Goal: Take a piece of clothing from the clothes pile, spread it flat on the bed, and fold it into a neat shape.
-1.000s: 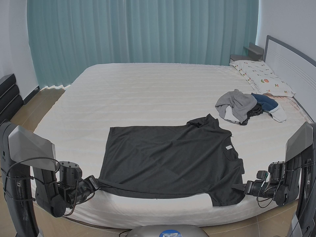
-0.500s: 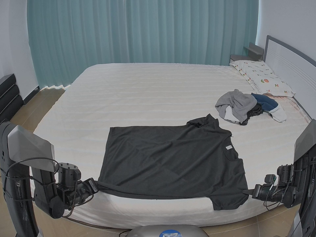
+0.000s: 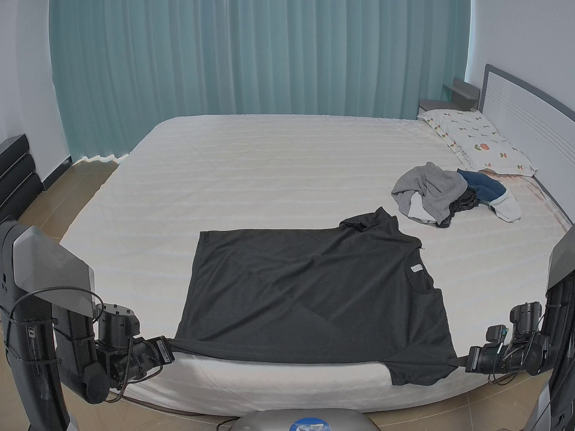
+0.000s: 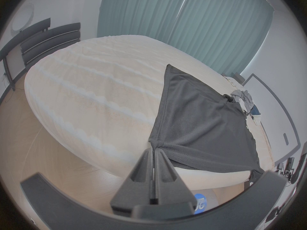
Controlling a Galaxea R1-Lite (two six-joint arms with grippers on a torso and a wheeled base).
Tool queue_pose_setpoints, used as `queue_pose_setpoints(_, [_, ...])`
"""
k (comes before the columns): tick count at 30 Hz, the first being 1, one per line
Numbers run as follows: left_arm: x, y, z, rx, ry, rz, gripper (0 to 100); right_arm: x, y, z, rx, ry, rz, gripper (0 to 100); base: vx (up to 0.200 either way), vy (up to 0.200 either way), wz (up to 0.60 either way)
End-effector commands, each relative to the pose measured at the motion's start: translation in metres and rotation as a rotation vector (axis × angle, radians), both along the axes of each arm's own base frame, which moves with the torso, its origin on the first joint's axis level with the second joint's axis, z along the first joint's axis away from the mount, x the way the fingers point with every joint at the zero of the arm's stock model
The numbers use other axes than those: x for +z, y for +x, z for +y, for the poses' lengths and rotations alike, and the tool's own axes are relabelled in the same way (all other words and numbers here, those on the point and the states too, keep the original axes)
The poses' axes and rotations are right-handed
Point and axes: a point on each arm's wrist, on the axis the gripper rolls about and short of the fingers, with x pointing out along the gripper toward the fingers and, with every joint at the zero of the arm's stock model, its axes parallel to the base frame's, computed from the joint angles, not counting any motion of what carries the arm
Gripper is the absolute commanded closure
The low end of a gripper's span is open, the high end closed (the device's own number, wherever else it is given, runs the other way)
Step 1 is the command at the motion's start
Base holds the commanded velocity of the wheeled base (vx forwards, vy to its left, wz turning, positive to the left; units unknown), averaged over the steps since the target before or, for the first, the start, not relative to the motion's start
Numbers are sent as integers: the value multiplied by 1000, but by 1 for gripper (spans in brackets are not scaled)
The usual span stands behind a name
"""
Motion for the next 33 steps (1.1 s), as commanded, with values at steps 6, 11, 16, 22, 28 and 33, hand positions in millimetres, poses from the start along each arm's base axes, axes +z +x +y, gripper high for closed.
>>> queue_pose_setpoints(6, [-1, -17, 5, -54, 69, 45, 100, 23, -17, -10, 10, -61, -20, 100, 0, 0, 0])
queue_pose_setpoints(11, [-1, -20, 6, -59, 74, 79, 100, 22, -23, -17, 21, -89, -10, 100, 0, 0, 0])
queue_pose_setpoints(16, [7, -29, 4, -77, 82, 122, 100, 24, -26, -18, 14, -89, 0, 100, 0, 0, 0])
queue_pose_setpoints(22, [7, -36, 6, -126, 131, 186, 100, 34, -34, -16, 28, -96, 10, 100, 0, 0, 0])
queue_pose_setpoints(28, [12, -42, 4, -146, 142, 209, 100, 42, -42, -14, 50, -109, 15, 100, 0, 0, 0])
queue_pose_setpoints(33, [19, -54, 1, -196, 164, 264, 100, 44, -45, -13, 54, -110, 19, 100, 0, 0, 0])
